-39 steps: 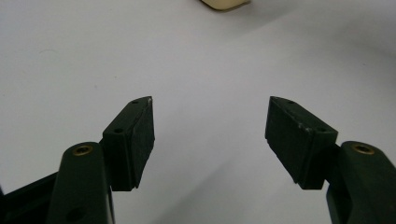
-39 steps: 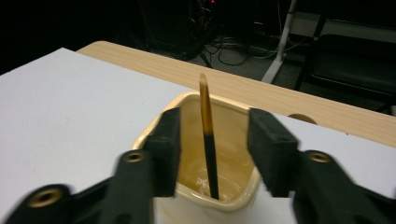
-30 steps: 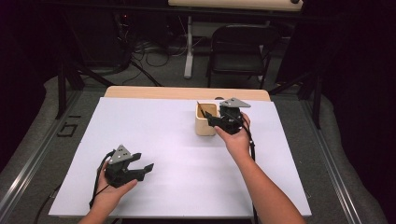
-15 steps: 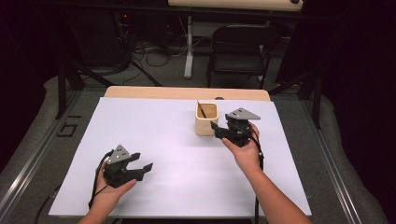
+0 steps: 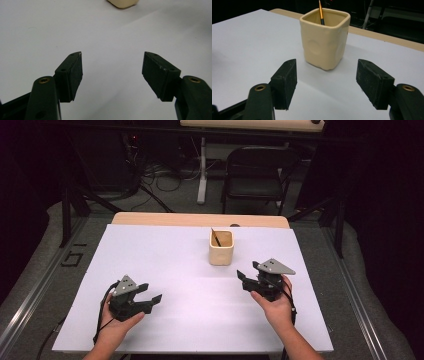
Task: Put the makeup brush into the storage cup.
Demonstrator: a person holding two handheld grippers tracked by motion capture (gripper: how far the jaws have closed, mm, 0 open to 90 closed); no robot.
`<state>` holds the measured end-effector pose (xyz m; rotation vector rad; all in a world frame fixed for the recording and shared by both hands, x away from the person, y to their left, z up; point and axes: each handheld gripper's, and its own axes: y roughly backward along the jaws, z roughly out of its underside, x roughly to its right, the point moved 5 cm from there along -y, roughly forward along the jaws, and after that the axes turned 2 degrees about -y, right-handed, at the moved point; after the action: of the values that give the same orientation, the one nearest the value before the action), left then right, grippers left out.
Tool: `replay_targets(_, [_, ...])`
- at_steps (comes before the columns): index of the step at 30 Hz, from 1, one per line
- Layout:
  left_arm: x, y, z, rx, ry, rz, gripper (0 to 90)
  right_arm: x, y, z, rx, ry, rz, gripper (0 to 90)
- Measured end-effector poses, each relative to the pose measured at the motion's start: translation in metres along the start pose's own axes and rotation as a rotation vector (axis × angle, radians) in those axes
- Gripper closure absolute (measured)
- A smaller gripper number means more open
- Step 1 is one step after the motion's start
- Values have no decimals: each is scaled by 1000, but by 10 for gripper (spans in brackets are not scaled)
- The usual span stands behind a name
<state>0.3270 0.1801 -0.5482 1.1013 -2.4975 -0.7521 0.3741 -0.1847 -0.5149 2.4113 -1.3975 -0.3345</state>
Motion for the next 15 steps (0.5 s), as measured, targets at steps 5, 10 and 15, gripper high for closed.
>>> replay_targets(5, [0, 0, 0, -1, -4, 0, 333, 0, 11, 12, -3, -4, 4, 328])
replay_targets(10, [-1, 2, 1, 4, -8, -1, 332, -1, 23, 23, -8, -7, 4, 328])
replay_targets(15, [-3, 7, 3, 7, -4, -3, 328, -2, 34, 33, -13, -6, 3, 325])
